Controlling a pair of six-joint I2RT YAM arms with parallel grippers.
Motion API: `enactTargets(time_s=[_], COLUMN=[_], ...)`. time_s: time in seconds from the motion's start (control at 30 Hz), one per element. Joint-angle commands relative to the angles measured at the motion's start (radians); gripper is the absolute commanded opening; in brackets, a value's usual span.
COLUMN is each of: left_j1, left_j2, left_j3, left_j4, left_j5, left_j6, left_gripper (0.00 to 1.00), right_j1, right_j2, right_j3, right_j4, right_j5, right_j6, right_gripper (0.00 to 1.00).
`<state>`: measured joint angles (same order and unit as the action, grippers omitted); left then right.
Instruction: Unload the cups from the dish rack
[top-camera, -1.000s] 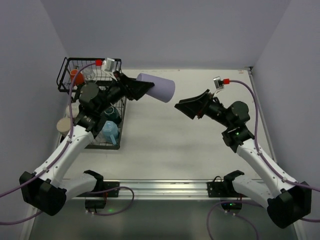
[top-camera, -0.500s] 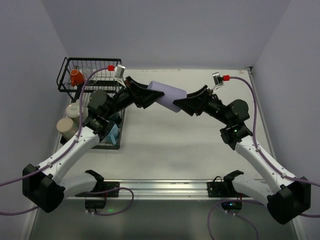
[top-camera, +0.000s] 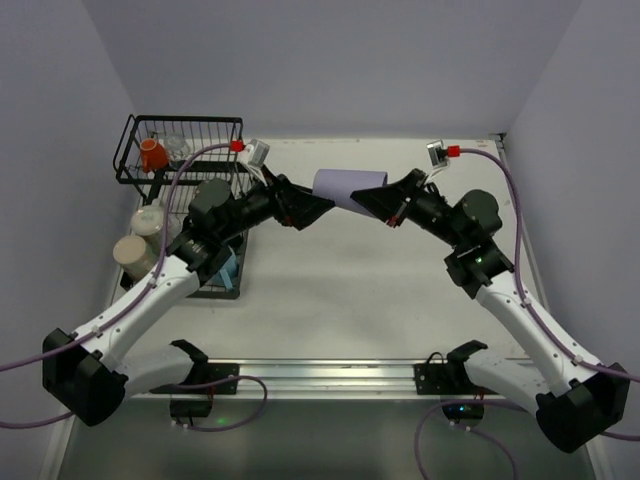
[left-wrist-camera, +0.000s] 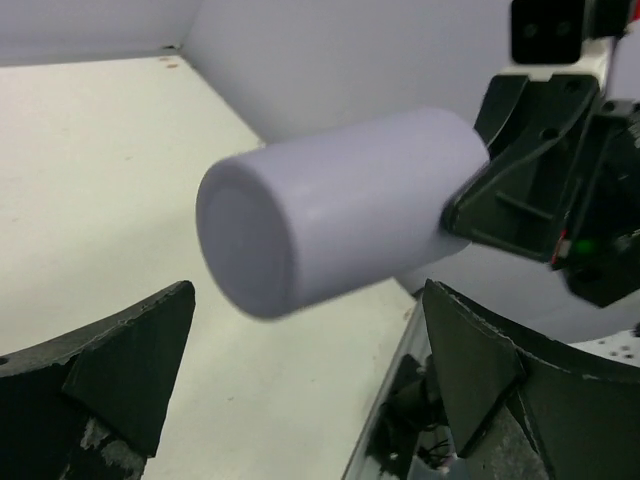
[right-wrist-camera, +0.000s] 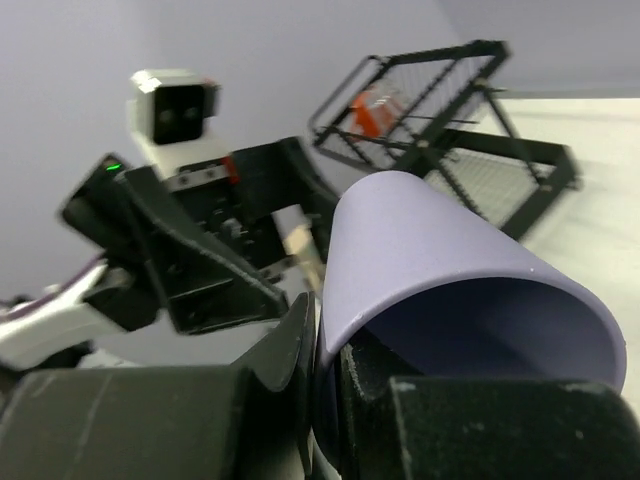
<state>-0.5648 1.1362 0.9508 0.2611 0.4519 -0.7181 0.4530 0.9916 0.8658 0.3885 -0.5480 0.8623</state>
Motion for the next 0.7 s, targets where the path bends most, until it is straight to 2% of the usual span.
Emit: enactTargets(time_s=[0.0,0.03,0.17,0.3,0.33,0.43,0.53,0.67], left_j1=[-0.004,-0.004,-0.004,-0.006,-0.006,-0.006,-0.006,-0.006], left_j2=[-0.085,-0.120,-0.210,-0.286,-0.314,-0.363,-0.424,-0.475], left_j3=[0.049,0.043,-0.026,-0.111,-0.118,-0.113,-0.129,-0.202], left_j4=[-0.256,-0.340,-0.428,-0.477,-0.494,-0.549,-0.575,-0.553], left_j5=[-0.143,-0.166,-0.223,-0.199,-0.196,-0.190,-0.205,-0.286], left_j6=[0.218,0.265,0.362,0.442,0.462,0.500,0.528,0.525], left_gripper=[1.00,1.00,1.00,1.00,1.00,1.00,1.00,1.00], right_j1=[-0.004,-0.007,-0.048,-0.100,-0.108,-0.137,-0.165,-0.226], right_j2=[0.011,0.021,0.116,0.249,0.307,0.412,0.563,0.735], right_j3=[0.137,0.153,0.278,0.401,0.426,0.548,0.654,0.768], right_j4=[-0.376,-0.434,-0.720,-0.897,-0.925,-1.043,-1.125,-1.184], right_j5=[0.183,0.215,0.384,0.561,0.639,0.748,0.812,0.790], right_j6=[-0.244,-0.311,-0.443,-0.523,-0.557,-0.604,-0.631,-0.694], right_gripper=[0.00,0.00,0.00,0.00,0.00,0.00,0.00,0.00])
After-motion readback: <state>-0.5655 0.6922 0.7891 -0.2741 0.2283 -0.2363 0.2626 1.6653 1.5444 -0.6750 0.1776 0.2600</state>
